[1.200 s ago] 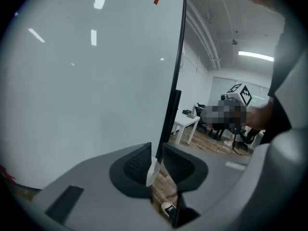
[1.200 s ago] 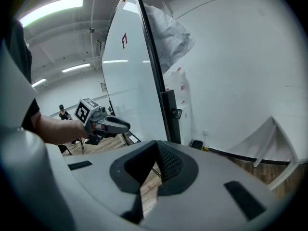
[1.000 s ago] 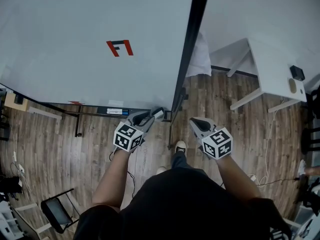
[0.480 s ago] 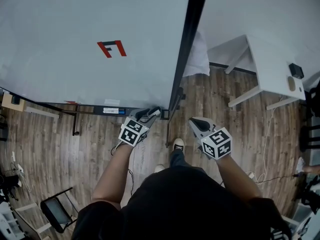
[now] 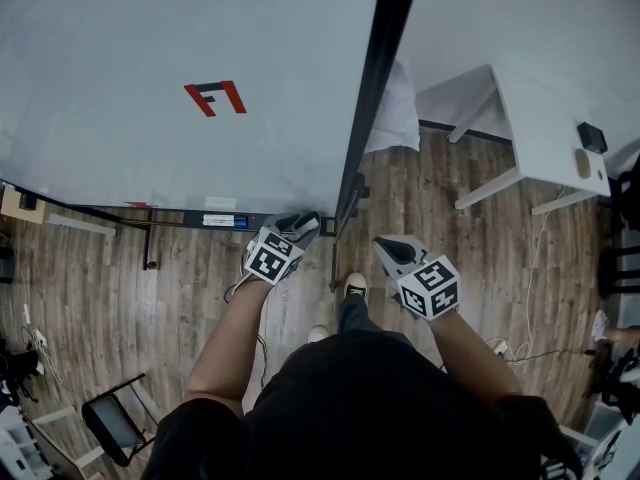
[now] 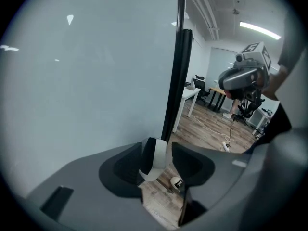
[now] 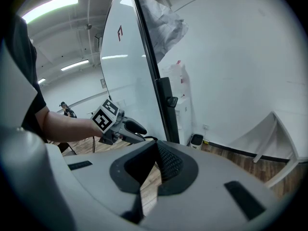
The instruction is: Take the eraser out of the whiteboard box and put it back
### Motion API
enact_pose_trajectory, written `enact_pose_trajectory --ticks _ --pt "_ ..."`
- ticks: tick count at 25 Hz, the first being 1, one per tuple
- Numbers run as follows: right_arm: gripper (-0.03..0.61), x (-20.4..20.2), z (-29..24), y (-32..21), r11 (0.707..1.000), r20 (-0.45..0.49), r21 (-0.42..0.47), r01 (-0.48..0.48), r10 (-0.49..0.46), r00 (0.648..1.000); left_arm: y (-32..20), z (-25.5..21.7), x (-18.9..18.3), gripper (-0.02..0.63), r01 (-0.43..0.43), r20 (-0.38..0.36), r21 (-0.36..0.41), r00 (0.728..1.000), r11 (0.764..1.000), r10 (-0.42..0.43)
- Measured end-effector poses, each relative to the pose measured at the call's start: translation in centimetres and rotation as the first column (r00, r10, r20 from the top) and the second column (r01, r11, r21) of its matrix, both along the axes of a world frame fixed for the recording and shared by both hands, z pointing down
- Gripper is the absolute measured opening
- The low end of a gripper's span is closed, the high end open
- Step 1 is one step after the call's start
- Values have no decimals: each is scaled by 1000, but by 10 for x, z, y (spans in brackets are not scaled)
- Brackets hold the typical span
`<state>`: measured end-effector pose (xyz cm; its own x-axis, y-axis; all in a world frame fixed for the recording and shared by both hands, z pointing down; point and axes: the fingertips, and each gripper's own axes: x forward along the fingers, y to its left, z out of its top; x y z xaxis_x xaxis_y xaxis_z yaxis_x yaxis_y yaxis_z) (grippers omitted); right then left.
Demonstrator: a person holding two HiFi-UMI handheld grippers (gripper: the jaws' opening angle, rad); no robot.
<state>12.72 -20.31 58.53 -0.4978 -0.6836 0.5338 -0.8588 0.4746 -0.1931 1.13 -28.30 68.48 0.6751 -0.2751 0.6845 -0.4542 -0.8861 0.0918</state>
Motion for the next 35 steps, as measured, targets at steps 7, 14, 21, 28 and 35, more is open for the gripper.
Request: enact_pose_trajectory --ticks 7,14,21,28,35 --pt "-5 0 3 2 1000 1 -5 -5 5 1000 -4 18 5 219 -3 49 -25 999 1000 4" --pt "-5 1 3 1 1000 2 -2 -11 11 1000 -4 32 7 220 -20 88 -32 996 999 23" --pt "-5 3 4 1 1000 4 -3 -18 18 1000 -8 36 9 216 -24 88 -50 996 998 29" --pt "-5 4 4 3 1000 3 -3 -23 23 1000 -9 39 14 184 -42 110 -58 993 997 48" --pt "-3 8 5 8 1000 0 -5 -27 27 1000 -9 40 15 173 -34 112 -65 993 997 41"
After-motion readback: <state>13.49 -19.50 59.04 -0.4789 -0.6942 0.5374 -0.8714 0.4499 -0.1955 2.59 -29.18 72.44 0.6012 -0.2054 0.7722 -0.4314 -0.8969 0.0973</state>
